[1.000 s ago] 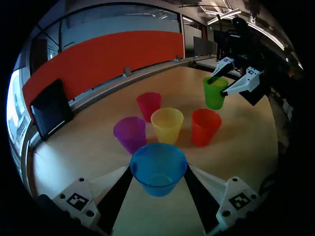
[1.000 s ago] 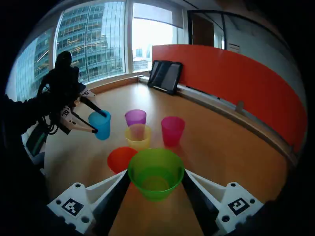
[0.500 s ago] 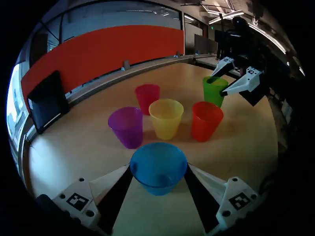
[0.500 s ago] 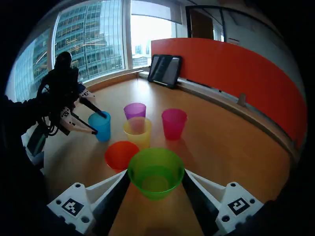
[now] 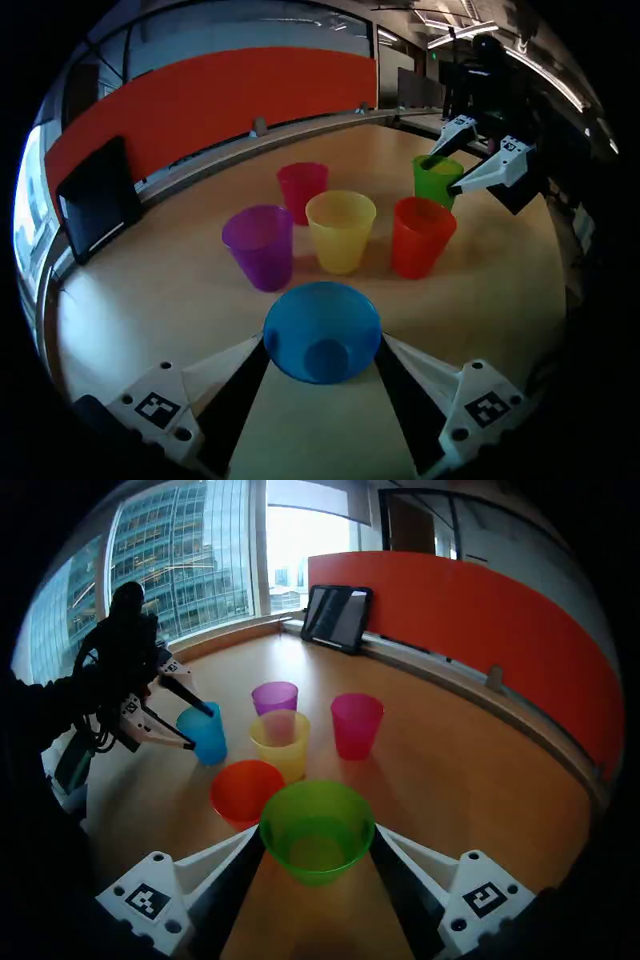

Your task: Pour water

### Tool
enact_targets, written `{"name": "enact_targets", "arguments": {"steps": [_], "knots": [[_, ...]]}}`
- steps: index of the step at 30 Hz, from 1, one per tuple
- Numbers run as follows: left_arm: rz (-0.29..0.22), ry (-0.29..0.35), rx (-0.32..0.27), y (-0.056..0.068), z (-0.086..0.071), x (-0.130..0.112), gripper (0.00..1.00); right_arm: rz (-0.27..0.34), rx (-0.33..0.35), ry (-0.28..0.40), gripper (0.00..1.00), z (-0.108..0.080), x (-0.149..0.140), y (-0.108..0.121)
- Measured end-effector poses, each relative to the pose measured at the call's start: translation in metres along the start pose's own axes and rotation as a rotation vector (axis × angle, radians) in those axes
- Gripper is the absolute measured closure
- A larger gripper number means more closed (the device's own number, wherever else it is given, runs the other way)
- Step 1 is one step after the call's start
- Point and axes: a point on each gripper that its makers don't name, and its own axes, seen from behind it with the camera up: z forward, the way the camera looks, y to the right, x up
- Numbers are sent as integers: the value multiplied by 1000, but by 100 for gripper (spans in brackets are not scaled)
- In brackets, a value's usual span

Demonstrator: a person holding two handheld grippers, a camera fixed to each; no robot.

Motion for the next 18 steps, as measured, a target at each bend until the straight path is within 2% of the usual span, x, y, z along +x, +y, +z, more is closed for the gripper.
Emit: {"name": "enact_targets", "arguments": {"steps": [8, 18], "knots": [[6, -47, 6, 2, -1, -13, 12, 6, 2, -6, 9, 4, -4, -3], [-30, -57, 5, 6, -11, -22, 12, 15, 0, -24, 9, 10, -21, -4]]}}
